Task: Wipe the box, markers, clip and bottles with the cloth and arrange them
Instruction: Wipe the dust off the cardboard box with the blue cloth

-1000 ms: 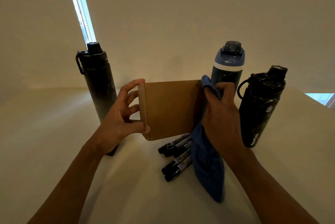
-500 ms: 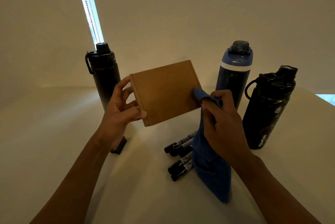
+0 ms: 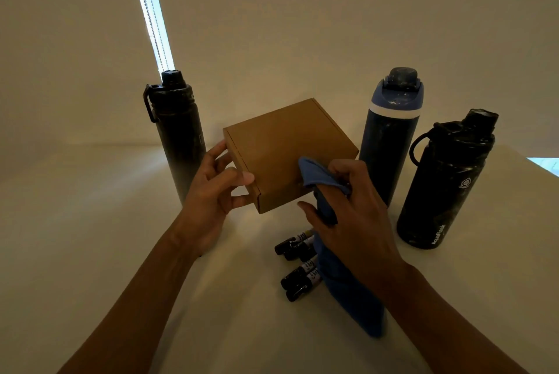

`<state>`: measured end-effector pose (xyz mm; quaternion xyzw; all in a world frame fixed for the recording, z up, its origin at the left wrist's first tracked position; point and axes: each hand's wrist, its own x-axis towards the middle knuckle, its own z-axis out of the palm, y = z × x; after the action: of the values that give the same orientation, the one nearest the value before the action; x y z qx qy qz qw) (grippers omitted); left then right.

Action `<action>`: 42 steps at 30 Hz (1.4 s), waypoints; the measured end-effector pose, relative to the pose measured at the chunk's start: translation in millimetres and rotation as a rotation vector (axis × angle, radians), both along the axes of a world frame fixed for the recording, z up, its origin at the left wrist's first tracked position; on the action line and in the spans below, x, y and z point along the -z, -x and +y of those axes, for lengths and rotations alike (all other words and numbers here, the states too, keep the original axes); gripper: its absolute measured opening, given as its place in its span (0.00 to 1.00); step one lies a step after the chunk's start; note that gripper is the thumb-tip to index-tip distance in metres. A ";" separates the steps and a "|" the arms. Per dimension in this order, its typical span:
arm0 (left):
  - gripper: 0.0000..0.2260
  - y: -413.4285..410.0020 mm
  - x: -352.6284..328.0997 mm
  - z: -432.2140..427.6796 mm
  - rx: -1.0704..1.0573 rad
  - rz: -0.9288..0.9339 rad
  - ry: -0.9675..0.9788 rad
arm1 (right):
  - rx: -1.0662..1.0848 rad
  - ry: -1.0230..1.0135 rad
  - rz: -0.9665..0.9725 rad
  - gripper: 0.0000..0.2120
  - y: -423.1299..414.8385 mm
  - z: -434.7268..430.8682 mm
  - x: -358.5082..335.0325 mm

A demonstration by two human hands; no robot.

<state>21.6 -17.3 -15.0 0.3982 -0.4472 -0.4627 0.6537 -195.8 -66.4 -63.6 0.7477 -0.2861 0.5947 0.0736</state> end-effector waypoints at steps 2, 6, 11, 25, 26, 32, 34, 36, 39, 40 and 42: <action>0.40 1.3 -0.7 0.8 -0.005 0.001 -0.005 | -0.030 0.027 0.190 0.21 11.6 9.6 -10.3; 0.38 7.4 -0.4 1.8 -0.018 -0.006 0.005 | 0.018 0.019 0.213 0.27 2.7 16.1 -6.1; 0.41 16.8 -2.7 5.8 0.004 -0.067 0.049 | 0.061 0.090 0.192 0.28 14.3 15.3 -20.8; 0.42 -5.1 -8.5 13.0 0.103 -0.445 0.164 | 0.069 -0.098 0.112 0.36 46.3 2.4 -29.6; 0.44 -7.6 -8.9 12.1 0.083 -0.550 0.183 | 0.041 -0.122 0.095 0.35 45.8 1.0 -30.4; 0.45 -21.0 -10.2 9.6 -0.179 -0.968 0.367 | -0.120 -0.334 0.142 0.37 60.4 -0.2 -41.8; 0.43 -26.1 -10.8 9.0 -0.224 -1.007 0.439 | -0.166 -0.366 0.170 0.38 66.4 3.9 -47.4; 0.39 -31.1 -10.8 8.2 -0.207 -1.004 0.495 | -0.190 -0.388 0.192 0.38 64.2 3.3 -48.6; 0.36 -31.6 -8.7 9.8 -0.139 -0.990 0.519 | -0.184 -0.419 0.234 0.39 61.4 -0.1 -42.2; 0.34 -31.3 -8.3 10.0 -0.162 -1.029 0.554 | -0.179 -0.439 0.230 0.39 61.2 -2.0 -39.6; 0.32 -31.0 -7.8 11.4 -0.276 -1.106 0.604 | -0.153 -0.464 0.214 0.37 58.0 -1.1 -37.8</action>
<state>52.6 -5.9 -7.3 0.4303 -0.7733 0.0455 0.4635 -253.8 -67.5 -25.8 0.8228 -0.3479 0.4345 -0.1148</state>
